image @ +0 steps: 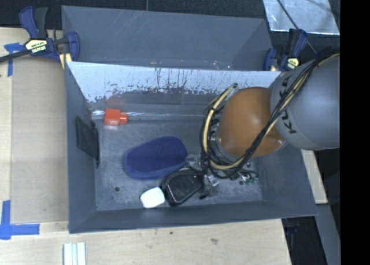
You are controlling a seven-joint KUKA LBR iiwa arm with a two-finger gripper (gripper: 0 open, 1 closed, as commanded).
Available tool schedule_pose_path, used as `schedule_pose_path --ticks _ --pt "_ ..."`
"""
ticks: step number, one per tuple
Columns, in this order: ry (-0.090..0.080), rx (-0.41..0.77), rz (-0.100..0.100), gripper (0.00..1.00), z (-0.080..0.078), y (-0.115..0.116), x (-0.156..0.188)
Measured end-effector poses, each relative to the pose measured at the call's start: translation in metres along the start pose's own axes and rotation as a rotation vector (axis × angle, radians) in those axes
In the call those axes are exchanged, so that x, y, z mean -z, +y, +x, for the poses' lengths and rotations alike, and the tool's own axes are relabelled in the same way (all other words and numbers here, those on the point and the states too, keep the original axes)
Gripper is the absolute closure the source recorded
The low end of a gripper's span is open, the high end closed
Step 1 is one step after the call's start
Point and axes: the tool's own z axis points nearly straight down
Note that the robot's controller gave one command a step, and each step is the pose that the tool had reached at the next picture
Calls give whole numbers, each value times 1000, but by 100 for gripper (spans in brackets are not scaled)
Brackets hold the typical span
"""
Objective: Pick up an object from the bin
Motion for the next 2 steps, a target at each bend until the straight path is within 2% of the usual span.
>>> schedule_pose_path --ticks 1,2 --pt "0 32 2 100 -14 -52 79" --pt "3 -17 0 100 20 -68 222"
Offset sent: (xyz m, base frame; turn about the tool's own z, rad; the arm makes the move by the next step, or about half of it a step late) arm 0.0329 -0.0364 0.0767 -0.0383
